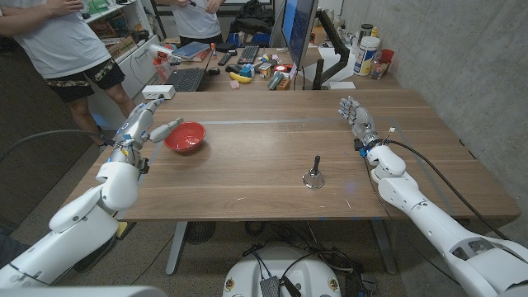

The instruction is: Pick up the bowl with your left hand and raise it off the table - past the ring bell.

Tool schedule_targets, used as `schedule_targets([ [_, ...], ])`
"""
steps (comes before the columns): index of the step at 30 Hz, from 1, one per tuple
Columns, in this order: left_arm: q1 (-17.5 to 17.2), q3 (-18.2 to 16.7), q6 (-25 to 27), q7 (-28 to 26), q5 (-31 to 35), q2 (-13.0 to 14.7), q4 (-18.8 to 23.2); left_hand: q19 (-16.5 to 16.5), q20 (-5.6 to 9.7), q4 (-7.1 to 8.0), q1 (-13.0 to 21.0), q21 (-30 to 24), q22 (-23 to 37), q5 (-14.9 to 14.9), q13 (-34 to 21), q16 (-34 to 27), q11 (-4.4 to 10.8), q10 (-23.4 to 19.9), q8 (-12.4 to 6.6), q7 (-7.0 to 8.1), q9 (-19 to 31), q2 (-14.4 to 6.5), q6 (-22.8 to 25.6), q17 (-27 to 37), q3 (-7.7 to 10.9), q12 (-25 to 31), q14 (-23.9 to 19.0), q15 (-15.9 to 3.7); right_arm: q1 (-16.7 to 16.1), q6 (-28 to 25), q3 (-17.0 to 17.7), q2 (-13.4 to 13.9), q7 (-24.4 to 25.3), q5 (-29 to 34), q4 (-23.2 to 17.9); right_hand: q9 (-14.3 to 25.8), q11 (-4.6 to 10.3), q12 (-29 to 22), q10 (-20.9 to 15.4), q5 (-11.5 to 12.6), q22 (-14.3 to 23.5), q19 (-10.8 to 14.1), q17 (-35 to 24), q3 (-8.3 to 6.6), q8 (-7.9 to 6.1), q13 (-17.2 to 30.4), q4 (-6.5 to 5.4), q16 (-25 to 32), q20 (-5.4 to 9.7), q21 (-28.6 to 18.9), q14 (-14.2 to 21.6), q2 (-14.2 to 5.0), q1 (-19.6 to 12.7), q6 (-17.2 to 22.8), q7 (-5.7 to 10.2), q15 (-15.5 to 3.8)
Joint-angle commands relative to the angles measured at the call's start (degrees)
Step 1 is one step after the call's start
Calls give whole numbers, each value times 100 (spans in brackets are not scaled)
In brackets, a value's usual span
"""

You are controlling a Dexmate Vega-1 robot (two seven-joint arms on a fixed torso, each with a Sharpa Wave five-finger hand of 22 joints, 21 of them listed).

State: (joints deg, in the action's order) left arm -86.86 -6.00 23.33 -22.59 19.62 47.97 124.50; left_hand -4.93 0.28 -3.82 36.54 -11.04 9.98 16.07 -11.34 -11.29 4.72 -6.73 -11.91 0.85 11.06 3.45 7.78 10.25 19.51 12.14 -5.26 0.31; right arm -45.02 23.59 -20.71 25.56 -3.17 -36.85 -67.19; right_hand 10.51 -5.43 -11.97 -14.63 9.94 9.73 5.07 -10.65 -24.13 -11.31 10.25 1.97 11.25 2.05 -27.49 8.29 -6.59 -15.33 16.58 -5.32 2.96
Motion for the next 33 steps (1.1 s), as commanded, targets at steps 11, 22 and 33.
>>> schedule_targets([
  [11, 169, 250, 1055, 355, 246, 399, 213, 83, -65, -76, 128, -59, 22, 39, -41, -53, -34, -114, -45, -52, 12, 44, 136, 32, -10, 57, -137, 188, 10, 24, -5, -31, 2, -1, 13, 29, -15, 7, -65, 16, 34, 69, -19, -11, 11, 14, 33, -4, 47, 29, 30, 40, 28, 56, -44, 11],
  [22, 459, 526, 1419, 557, 182, 682, 236, 94, -76, -90, 144, -57, 23, 45, -48, -66, -36, -201, -76, -59, 13, 73, 238, 33, -32, 87, -219, 212, -6, 61, 22, -29, -8, -24, 39, 29, -17, 9, -64, 17, 34, 75, -18, -13, 12, 14, 35, -6, 46, 48, 29, 39, 31, 59, -44, 10],
  [33, 752, 897, 1769, 531, 122, 877, 274, 115, -70, -95, 148, -60, 24, 51, -54, -74, -32, -230, -82, -52, 15, 94, 276, 34, -53, 93, -282, 227, 17, 87, 43, -30, -60, -57, 103, 29, -16, 11, -62, 17, 35, 77, -18, -13, 15, 13, 37, -8, 38, 73, 28, 39, 36, 58, -35, 12],
])
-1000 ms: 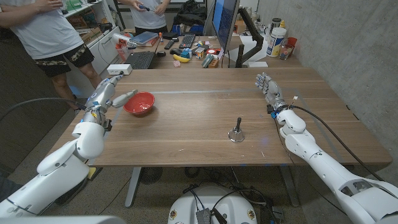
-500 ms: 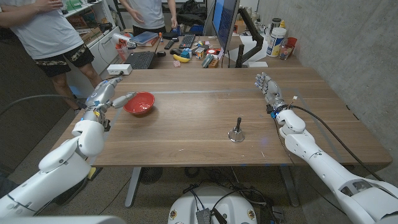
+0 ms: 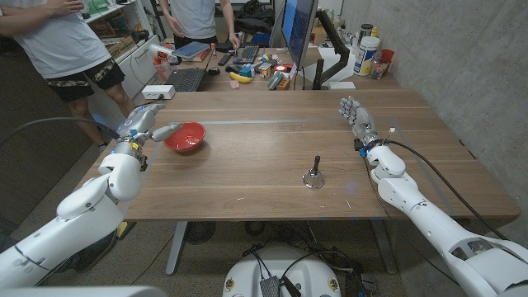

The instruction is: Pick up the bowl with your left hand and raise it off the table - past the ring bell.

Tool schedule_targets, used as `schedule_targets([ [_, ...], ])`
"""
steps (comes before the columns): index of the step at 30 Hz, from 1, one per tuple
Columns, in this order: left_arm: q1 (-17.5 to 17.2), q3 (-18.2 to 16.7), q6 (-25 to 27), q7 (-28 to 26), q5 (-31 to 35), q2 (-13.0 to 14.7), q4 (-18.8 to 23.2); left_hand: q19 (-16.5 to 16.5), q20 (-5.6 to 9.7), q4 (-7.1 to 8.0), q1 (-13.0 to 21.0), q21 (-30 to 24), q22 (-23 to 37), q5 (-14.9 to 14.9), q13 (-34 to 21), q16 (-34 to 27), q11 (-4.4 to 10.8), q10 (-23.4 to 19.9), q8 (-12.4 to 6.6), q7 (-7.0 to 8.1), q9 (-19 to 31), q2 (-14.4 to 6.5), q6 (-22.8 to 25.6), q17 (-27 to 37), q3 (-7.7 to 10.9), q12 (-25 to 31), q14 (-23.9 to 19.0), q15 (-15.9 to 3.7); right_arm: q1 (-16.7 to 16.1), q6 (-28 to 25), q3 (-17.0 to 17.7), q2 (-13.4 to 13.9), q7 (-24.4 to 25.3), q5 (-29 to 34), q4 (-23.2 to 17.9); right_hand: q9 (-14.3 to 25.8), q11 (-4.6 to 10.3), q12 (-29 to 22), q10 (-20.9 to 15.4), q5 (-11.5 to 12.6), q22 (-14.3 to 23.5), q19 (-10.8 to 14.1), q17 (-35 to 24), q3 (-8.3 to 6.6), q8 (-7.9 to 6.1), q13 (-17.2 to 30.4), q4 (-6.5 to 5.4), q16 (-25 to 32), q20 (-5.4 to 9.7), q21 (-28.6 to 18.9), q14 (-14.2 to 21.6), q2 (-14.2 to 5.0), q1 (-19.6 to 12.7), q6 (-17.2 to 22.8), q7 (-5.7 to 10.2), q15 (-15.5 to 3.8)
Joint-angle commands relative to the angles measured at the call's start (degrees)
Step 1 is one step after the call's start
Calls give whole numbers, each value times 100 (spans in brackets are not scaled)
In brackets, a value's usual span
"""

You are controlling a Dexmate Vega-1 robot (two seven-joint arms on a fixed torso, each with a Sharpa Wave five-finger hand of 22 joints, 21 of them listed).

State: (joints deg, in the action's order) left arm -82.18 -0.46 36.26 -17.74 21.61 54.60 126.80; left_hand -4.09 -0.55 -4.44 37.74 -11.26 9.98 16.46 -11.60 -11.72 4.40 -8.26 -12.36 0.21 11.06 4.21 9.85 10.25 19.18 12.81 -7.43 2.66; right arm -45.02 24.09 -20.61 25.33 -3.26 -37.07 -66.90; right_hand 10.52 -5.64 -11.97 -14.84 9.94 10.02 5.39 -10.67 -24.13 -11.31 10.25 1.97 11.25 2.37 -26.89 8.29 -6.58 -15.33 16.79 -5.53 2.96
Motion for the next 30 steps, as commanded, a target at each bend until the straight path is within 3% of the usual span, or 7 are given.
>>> schedule_targets([
  [1, 311, 378, 509, 46, -88, 229, 48, 39, 11, -33, 28, -41, 25, 13, -28, -32, 3, -83, -40, 12, 14, 19, 80, 34, -22, 28, -73, -4, 19, 37, 34, -8, -56, -39, 80, 28, 6, 11, -41, 17, 7, 45, -16, -13, 15, 13, 38, -9, 4, 16, 27, 40, 37, 37, -13, 16],
  [9, 609, 757, 778, 68, -158, 385, 20, 90, 7, -38, 37, -56, 27, 18, -32, -36, 20, -95, -43, 9, 15, 26, 109, 35, -33, 28, -118, 2, 49, 52, 33, -18, -104, -54, 113, 28, 3, 11, -43, 17, 7, 50, -17, -13, 16, 13, 36, -9, -2, 29, 26, 38, 43, 36, -8, 16],
  [30, 954, 1486, 1302, -132, -95, 889, 124, 105, -7, -43, 52, -54, 29, 28, -37, -23, 50, -122, -38, 15, 16, 30, 128, 37, -46, 29, -142, -14, 90, 4, -17, 3, -175, -26, 62, 28, -3, 14, -40, 17, 9, 54, -18, -13, 18, 13, 37, -10, -13, 72, 25, 37, 55, 35, -11, 15],
])
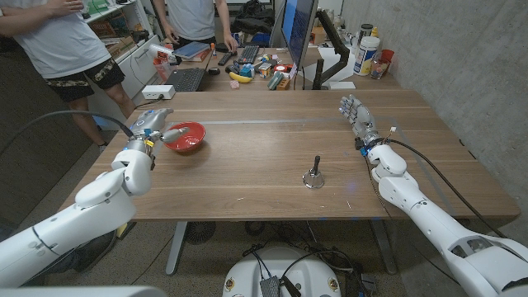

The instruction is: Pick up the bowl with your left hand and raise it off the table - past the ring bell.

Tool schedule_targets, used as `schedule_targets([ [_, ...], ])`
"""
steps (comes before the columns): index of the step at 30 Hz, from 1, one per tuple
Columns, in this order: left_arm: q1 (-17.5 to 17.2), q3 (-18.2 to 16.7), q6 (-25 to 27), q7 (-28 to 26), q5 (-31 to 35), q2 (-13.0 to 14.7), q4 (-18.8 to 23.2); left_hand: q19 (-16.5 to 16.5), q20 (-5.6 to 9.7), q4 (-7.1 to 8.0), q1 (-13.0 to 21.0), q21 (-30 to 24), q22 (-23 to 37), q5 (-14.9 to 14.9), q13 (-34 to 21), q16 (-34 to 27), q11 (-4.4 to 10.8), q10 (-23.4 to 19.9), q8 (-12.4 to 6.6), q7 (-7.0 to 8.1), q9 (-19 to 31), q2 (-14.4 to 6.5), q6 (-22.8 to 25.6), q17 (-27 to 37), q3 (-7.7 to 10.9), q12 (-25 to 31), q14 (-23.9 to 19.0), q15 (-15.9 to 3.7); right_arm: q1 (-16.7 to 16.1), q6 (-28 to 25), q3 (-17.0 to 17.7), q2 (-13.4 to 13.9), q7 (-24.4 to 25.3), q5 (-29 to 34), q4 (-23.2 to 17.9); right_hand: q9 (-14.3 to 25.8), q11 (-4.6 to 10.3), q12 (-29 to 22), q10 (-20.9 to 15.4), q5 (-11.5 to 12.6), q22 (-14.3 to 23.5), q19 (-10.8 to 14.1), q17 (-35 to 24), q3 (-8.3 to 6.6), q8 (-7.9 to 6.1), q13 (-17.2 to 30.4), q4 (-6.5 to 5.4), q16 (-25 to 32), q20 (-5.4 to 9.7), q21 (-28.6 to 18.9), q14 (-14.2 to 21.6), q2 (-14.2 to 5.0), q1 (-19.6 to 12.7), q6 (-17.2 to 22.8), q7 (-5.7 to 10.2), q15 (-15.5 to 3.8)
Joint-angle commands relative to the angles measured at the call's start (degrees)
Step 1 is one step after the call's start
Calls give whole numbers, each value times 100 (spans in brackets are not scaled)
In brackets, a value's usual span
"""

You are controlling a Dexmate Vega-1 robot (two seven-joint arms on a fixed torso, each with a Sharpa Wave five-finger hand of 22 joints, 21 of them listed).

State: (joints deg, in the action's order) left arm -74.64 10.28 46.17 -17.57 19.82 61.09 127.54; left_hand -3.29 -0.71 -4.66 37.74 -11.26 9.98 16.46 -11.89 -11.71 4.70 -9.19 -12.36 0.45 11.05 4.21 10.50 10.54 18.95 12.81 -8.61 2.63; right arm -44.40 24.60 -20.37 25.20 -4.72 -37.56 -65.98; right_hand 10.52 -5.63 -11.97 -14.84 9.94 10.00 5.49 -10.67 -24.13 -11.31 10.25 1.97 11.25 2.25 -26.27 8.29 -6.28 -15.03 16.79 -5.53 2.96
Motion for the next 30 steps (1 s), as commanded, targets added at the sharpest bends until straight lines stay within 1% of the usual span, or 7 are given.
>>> schedule_targets([
  [1, 203, 430, 332, -154, 80, 259, 53, 26, 9, -21, 52, -54, 29, 28, -9, -23, 23, -38, -39, -5, 17, 29, 65, 7, -24, 32, -23, -13, 28, -53, -45, 20, -26, 29, -42, 28, -7, 14, -41, 17, 10, 46, -17, -13, 19, 13, 38, -10, -5, 12, 28, 7, 25, 33, -7, 16],
  [9, 343, 706, 425, -149, 55, 364, -39, 27, 7, -20, 55, -51, 30, 31, -11, -13, 44, -20, -33, -3, 18, 26, 65, 8, -29, 20, -20, -6, 51, -124, -88, 40, 7, 87, -114, 28, -1, 14, -43, 17, 11, 50, -17, -13, 21, 13, 37, -12, -4, 30, 22, 6, 31, 31, -9, 16],
  [16, 558, 965, 457, -52, 6, 437, -156, 32, 4, -20, 58, -51, 30, 33, -12, -6, 42, -27, -28, -1, 18, 26, 61, 9, -33, 20, -18, -7, 100, -152, -126, 20, 4, 118, -91, 28, 0, 16, -39, 17, 12, 55, -17, -13, 22, 13, 39, -13, -4, 43, 20, 7, 34, 29, -9, 17],
  [21, 744, 1147, 444, 13, -20, 448, -249, 35, 1, -19, 59, -50, 31, 35, -13, -3, 35, -25, -25, -1, 18, 26, 62, 9, -37, 17, -19, -3, 177, -137, -152, -36, -55, 110, 32, 28, 9, 15, -43, 17, 12, 57, -17, -13, 22, 13, 39, -11, -6, 53, 28, 8, 37, 29, -8, 26],
  [30, 1029, 1454, 583, 59, 88, 433, -272, 38, 2, -16, 55, -48, 31, 38, -15, 0, 34, -28, -23, 1, 19, 30, 68, 10, -48, 15, -26, -17, 308, -37, -151, -119, -212, 64, 304, 28, 2, 16, -42, 17, 12, 62, -17, -13, 22, 13, 39, -13, -9, 70, 23, 8, 43, 29, -5, 20],
])
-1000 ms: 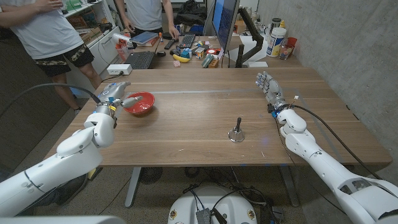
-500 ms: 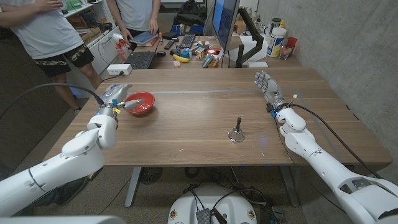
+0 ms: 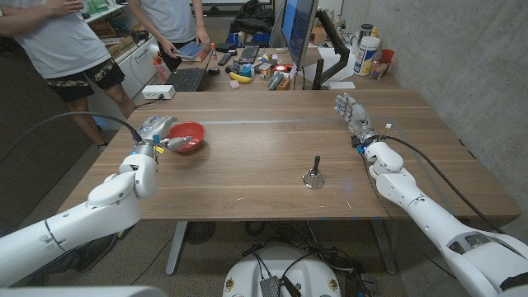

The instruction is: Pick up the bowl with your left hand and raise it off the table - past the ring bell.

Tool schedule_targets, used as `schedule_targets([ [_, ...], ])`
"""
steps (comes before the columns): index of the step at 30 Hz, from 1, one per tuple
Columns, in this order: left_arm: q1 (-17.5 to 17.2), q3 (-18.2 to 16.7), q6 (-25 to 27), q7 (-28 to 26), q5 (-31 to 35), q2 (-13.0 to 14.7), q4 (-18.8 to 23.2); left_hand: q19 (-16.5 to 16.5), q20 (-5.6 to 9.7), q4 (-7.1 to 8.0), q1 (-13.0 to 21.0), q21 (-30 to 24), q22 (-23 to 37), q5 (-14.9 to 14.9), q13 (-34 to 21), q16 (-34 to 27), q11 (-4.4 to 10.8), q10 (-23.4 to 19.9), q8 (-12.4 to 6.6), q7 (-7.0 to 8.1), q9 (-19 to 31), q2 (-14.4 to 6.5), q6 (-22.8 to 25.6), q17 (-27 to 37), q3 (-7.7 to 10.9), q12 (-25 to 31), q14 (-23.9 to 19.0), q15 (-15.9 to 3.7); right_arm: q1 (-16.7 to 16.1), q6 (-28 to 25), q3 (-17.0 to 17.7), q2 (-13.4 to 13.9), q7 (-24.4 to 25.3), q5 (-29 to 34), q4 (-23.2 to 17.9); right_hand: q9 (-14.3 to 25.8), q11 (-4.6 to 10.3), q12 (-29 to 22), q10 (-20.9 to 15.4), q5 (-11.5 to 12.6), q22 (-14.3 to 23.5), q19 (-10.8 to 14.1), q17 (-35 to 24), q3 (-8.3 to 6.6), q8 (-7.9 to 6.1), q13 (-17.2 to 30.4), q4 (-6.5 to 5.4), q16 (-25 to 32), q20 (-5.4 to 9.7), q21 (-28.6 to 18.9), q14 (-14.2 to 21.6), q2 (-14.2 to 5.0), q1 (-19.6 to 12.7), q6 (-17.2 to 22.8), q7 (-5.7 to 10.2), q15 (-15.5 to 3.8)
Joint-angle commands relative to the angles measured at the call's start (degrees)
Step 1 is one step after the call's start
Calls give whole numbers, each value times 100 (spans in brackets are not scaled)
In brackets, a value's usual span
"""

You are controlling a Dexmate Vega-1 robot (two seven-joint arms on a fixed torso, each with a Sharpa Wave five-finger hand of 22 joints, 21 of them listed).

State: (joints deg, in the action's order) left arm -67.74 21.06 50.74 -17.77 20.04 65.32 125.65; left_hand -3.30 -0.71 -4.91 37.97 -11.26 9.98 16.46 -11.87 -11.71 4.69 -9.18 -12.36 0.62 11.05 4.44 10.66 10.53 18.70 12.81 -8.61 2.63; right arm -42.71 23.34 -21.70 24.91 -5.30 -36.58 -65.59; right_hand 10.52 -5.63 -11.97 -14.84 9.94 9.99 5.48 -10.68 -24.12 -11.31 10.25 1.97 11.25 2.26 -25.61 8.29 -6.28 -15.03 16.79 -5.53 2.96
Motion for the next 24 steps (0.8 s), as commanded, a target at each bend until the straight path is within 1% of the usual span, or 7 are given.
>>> schedule_targets([
  [1, 357, 392, 119, 66, 59, -13, -95, 38, 1, 10, 31, -48, 32, 39, -17, 0, 45, -28, -23, -19, 20, 7, 52, 11, -24, 14, -27, -15, 149, 92, -17, -93, -170, -41, 285, 28, -2, 16, -43, 17, 14, 62, -16, -13, 22, 13, 39, -13, -10, 6, 23, 8, 43, 30, -5, 19],
  [10, 642, 789, 208, 159, 253, -99, -222, 42, 4, 15, 26, -47, 32, 42, -18, 4, 47, -33, -18, -3, 20, 8, 52, 13, -34, 13, -33, -25, 188, 111, -14, -95, -214, -45, 347, 28, 0, 15, -45, 18, 14, 65, -16, -14, 23, 13, 41, -13, -10, 23, 24, 7, 46, 26, -3, 18],
  [16, 730, 889, 218, 197, 274, -136, -310, 37, 0, 18, 23, -43, 33, 44, -19, 7, 56, -33, -16, 3, 21, 8, 53, 13, -40, 10, -34, -32, 200, 109, -12, -99, -219, -48, 376, 28, 1, 16, -45, 18, 14, 70, -15, -16, 24, 13, 44, -14, -14, 38, 23, 8, 47, 24, -1, 18],
  [24, 769, 929, 164, 186, 197, -224, -422, 43, -4, 21, 20, -43, 33, 49, -21, 5, 62, -34, -14, -4, 21, 8, 59, 14, -48, 7, -50, -31, 209, 114, 2, -91, -227, -57, 394, 28, 5, 16, -45, 19, 15, 75, -15, -18, 24, 13, 45, -15, -16, 52, 24, 5, 49, 24, -2, 22],
])
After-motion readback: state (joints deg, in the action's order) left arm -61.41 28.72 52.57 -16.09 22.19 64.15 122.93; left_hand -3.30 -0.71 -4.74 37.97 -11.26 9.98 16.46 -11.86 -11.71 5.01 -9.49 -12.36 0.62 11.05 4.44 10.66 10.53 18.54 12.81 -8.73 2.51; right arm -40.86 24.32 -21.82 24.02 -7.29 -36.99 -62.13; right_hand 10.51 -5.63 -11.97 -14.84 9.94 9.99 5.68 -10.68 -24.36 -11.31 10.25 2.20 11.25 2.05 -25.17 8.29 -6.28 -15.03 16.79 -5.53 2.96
